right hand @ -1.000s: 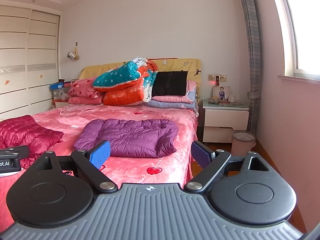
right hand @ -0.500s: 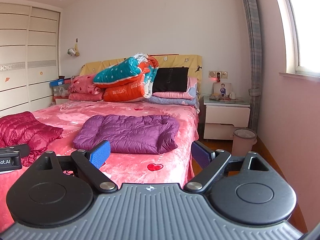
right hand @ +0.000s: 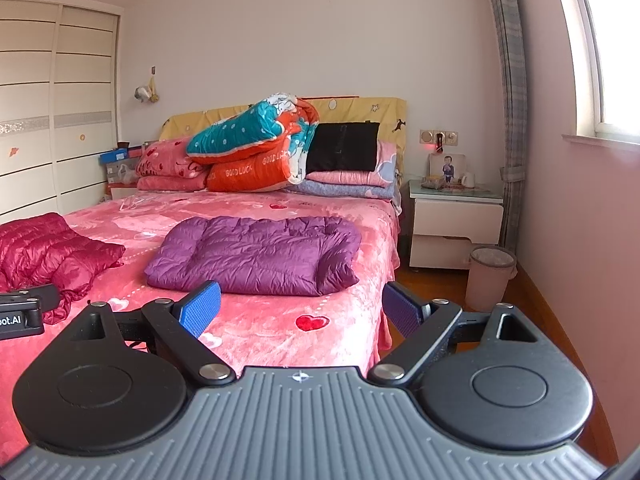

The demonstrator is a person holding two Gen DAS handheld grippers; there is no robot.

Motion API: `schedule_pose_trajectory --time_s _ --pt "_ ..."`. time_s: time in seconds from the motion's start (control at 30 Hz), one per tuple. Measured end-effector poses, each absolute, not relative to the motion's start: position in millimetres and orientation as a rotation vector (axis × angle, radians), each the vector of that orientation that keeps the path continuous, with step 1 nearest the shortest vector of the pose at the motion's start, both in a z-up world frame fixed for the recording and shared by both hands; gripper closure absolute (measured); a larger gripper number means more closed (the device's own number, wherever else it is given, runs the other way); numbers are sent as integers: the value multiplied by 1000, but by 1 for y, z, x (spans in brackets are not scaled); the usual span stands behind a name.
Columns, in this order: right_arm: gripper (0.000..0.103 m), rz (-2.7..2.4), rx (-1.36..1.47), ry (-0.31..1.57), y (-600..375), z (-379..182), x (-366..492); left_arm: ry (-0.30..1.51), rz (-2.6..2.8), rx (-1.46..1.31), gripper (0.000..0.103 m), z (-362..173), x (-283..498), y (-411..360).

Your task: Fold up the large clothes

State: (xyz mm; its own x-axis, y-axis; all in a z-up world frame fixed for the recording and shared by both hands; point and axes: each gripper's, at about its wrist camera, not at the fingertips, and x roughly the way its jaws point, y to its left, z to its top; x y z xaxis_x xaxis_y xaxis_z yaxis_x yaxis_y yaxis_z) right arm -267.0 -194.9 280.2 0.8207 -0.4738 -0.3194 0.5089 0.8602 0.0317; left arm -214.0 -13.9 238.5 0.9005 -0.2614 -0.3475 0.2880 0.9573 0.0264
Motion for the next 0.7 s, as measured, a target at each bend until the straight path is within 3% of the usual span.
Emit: schedule_pose_trajectory --time_s 0.7 --pt "0 -512 157 365 -226 253 -242 439 -306 83 1 200 -176 -30"
